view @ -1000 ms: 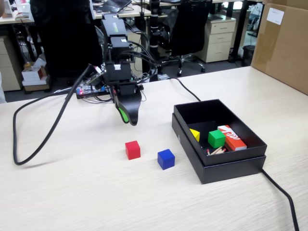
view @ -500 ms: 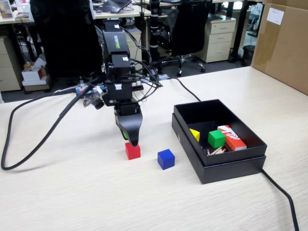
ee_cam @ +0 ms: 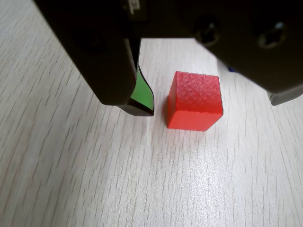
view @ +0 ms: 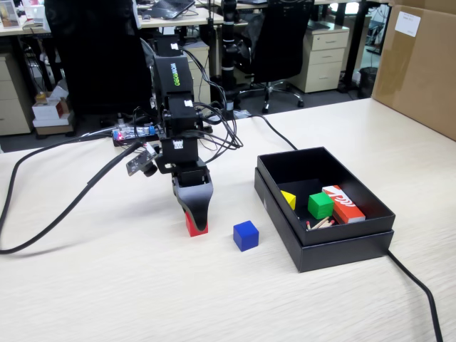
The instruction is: Put the red cube on top of the blue cube
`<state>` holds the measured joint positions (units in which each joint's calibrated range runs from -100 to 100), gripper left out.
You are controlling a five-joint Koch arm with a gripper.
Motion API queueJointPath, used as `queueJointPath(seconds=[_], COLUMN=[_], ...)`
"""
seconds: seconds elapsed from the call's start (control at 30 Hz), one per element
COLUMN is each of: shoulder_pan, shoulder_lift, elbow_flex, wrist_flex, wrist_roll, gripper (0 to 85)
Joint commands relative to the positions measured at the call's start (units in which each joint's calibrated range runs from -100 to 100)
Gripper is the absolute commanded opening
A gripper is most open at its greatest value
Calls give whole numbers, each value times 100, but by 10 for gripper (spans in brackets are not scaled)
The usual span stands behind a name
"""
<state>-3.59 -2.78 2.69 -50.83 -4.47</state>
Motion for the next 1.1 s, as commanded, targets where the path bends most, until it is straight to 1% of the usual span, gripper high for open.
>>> queueJointPath(seconds=[0.0, 0.13, 0.33, 0.47, 0.67, 0.7, 0.77, 0.87, 0.97, 1.07], shoulder_pan=[0, -5, -10, -10, -10, -10, -15, -10, -15, -20], shoulder_lift=[-14, 66, 169, 238, 468, 525, 617, 709, 709, 743], elbow_flex=[374, 365, 347, 383, 547, 583, 683, 683, 728, 719], wrist_flex=[-36, -36, -36, -36, -36, -27, 16, 25, 59, 68], wrist_roll=[-15, -20, -24, -34, -44, -49, -54, -49, -49, -49], gripper=[471, 434, 432, 399, 396, 384, 309, 293, 169, 161])
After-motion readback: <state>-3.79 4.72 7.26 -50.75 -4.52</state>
